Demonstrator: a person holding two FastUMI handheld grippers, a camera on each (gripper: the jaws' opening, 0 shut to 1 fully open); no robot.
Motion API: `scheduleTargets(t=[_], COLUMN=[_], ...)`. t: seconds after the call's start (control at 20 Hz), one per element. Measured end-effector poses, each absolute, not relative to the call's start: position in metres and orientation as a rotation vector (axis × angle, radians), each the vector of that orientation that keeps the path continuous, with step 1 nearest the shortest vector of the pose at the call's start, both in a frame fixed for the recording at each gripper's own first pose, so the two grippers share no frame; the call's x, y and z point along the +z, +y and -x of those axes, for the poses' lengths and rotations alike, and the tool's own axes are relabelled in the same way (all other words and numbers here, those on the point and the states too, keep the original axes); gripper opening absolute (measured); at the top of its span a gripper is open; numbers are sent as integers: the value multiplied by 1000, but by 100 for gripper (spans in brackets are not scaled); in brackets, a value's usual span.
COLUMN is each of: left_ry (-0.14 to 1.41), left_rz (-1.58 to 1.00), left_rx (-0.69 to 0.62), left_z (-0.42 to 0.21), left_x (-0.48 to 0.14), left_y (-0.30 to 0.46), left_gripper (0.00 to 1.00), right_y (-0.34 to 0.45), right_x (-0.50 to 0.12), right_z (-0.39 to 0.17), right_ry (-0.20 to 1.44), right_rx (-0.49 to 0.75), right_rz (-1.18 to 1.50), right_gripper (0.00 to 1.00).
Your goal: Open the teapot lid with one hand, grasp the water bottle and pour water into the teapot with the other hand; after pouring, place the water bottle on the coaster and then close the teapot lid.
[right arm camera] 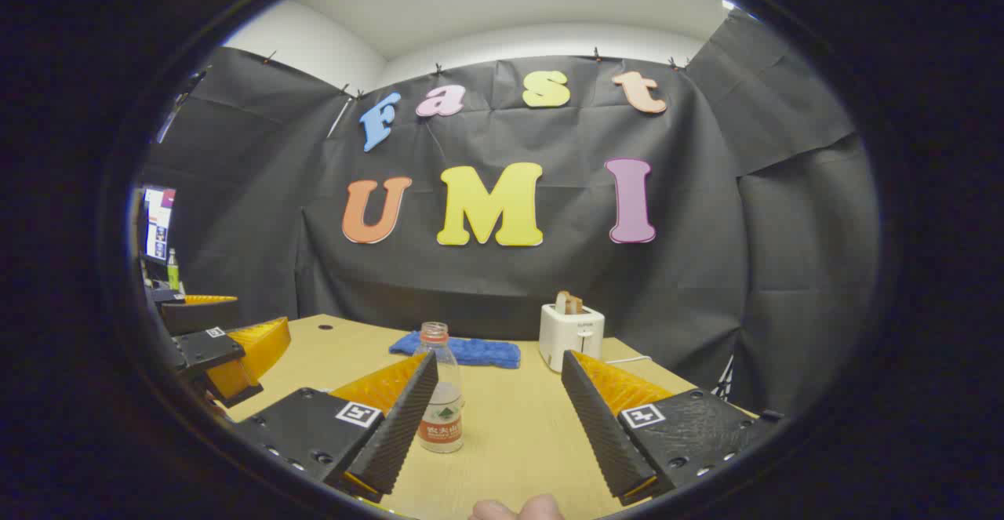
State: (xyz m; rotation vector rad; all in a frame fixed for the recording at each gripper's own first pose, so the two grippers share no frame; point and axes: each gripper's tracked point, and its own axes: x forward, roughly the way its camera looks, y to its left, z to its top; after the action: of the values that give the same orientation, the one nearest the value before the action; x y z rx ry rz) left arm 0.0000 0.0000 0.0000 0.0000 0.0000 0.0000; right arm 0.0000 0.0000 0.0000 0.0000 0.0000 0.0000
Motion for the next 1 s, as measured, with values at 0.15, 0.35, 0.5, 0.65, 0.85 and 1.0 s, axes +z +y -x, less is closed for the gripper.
scheduleTargets(t=[0.15,0.35,0.5,0.65,0.85,1.0], left_ry=[11,7,6,13,15,33], left_rz=[-2,12,11,7,31,32], left_rx=[-7,-9,-10,-12,-26,-22], left_z=[-2,0,-1,-2,0,-2], left_x=[-5,-3,-4,-4,-4,-10], left_y=[-2,-2,-4,-4,-8,-8], left_gripper=[99,99,99,99,99,99], right_y=[2,2,2,-2,-3,3], right_x=[-2,-3,-3,-4,-8,-11], right_z=[0,-1,-1,-2,-3,-4], right_ry=[9,12,11,14,25,33], right_rx=[-3,-6,-5,-14,-13,19], right_rz=[4,1,7,1,3,3], right_gripper=[95,95,95,95,95,96])
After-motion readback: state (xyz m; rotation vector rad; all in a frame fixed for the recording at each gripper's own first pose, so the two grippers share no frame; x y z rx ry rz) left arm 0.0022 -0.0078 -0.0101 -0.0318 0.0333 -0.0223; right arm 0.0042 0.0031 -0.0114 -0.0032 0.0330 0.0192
